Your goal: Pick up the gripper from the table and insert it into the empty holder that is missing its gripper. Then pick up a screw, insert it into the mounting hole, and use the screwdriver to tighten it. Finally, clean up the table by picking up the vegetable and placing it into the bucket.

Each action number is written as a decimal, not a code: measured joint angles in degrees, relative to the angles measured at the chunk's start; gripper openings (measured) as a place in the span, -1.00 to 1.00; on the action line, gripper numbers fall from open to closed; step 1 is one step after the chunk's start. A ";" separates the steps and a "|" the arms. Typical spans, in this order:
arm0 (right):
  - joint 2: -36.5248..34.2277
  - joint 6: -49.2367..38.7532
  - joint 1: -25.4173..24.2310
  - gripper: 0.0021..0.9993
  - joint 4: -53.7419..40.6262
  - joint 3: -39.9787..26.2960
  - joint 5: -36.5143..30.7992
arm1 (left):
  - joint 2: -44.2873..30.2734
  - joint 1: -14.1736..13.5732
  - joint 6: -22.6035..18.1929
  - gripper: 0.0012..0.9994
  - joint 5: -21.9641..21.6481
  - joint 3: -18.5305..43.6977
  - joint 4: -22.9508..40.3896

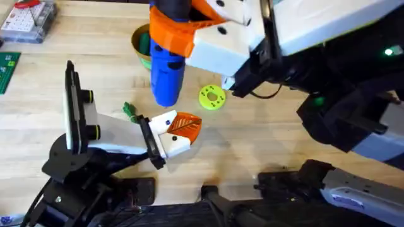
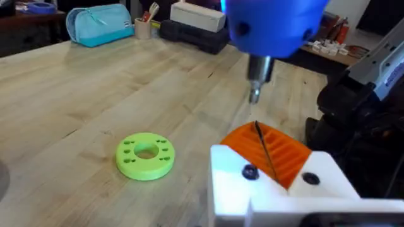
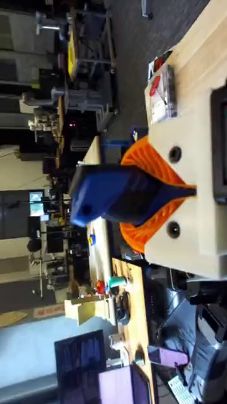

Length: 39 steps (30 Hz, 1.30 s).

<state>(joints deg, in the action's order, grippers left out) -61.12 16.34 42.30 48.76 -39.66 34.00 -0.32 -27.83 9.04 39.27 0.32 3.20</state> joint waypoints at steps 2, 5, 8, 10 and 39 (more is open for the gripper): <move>0.00 0.00 0.00 -0.93 0.40 0.00 0.00 | 0.00 0.00 0.00 -0.97 0.00 0.00 0.00; 0.00 0.00 0.00 -0.93 -0.87 0.00 0.02 | 0.00 0.00 0.00 -0.97 0.00 0.00 0.00; 0.00 -0.02 0.00 -0.93 -2.27 0.00 0.02 | 0.00 0.00 0.00 -0.97 0.00 0.00 0.00; 0.00 -0.02 0.00 -0.93 -3.13 0.02 0.02 | 0.00 0.00 0.00 -0.97 0.00 0.00 0.00; -3.56 -0.09 2.03 -0.93 -3.55 0.02 1.68 | 0.00 0.00 0.00 -0.97 0.00 0.00 0.00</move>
<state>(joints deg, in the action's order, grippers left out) -64.68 16.25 44.34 45.22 -39.64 35.68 -0.32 -27.83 9.04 39.27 0.32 3.20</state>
